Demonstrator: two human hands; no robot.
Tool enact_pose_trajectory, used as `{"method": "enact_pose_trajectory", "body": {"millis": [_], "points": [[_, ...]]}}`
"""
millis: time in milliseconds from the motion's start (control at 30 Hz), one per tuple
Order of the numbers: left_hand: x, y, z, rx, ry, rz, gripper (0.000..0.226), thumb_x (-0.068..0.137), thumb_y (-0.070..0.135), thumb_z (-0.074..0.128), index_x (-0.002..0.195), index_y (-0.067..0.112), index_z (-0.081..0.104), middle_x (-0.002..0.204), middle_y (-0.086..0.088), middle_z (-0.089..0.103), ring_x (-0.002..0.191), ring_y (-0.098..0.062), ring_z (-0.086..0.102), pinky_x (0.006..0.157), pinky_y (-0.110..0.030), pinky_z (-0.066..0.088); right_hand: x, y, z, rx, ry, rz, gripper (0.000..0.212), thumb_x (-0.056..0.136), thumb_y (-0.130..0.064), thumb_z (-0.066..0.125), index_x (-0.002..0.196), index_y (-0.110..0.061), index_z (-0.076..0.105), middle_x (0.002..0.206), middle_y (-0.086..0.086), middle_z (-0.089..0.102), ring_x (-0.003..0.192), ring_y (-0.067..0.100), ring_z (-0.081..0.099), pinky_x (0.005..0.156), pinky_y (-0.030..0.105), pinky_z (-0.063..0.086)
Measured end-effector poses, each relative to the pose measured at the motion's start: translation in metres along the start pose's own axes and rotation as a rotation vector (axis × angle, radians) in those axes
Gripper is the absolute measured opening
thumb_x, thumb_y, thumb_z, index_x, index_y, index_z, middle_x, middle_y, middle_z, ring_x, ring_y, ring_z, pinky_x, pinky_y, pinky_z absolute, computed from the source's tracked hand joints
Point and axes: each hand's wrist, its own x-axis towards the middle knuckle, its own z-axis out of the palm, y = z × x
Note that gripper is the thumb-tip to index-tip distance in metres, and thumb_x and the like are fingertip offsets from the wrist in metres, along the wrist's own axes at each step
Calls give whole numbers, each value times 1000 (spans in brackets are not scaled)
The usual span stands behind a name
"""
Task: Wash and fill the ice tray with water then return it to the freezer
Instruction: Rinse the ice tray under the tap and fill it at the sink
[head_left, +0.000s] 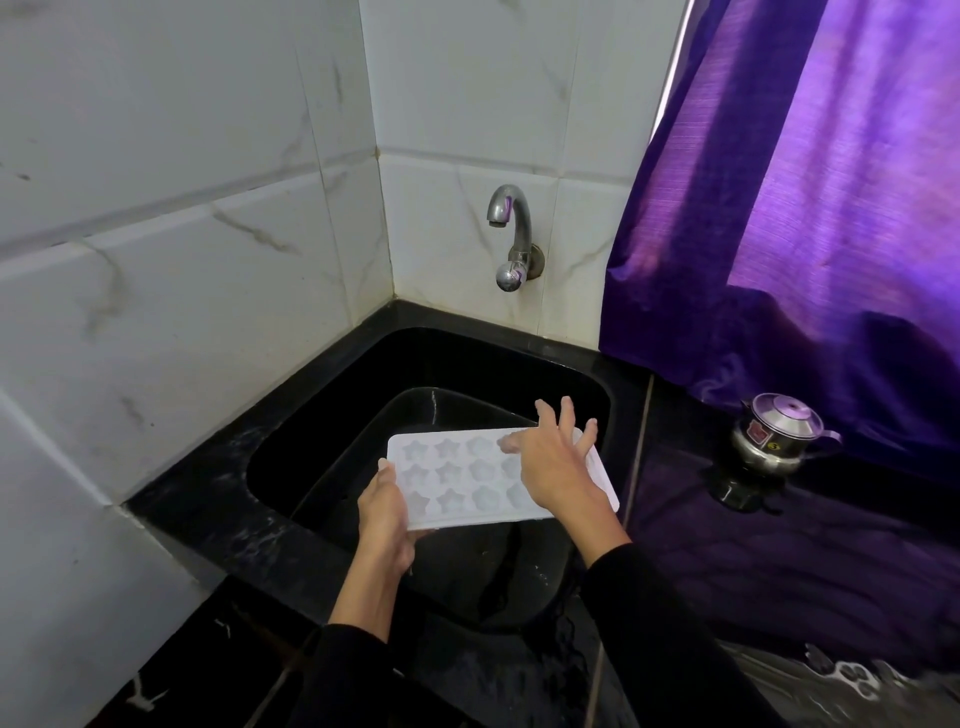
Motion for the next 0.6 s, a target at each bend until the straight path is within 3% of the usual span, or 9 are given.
{"method": "enact_pose_trajectory", "body": {"millis": [100, 233, 600], "points": [[1, -1, -1, 2, 8, -6, 37, 101, 44, 31, 117, 18, 54, 110, -12, 66, 98, -33, 65, 73, -47, 55, 0, 1, 1, 14, -4, 8, 79, 78, 22, 48, 131, -36, 56, 160, 13, 8, 147, 38, -17, 114, 63, -11], [1, -2, 0, -5, -3, 2, 37, 101, 43, 30, 115, 18, 55, 108, -12, 67, 96, -32, 65, 66, -43, 54, -2, 1, -1, 18, -1, 17, 79, 78, 22, 48, 133, -34, 54, 160, 14, 6, 147, 39, -17, 114, 62, -12], [4, -3, -2, -6, 23, -1, 35, 101, 43, 32, 113, 18, 54, 107, -12, 66, 94, -32, 65, 68, -44, 55, -4, -1, 2, 13, 10, 10, 80, 78, 22, 47, 134, -34, 53, 160, 13, 5, 147, 39, -17, 114, 63, -10]]}}
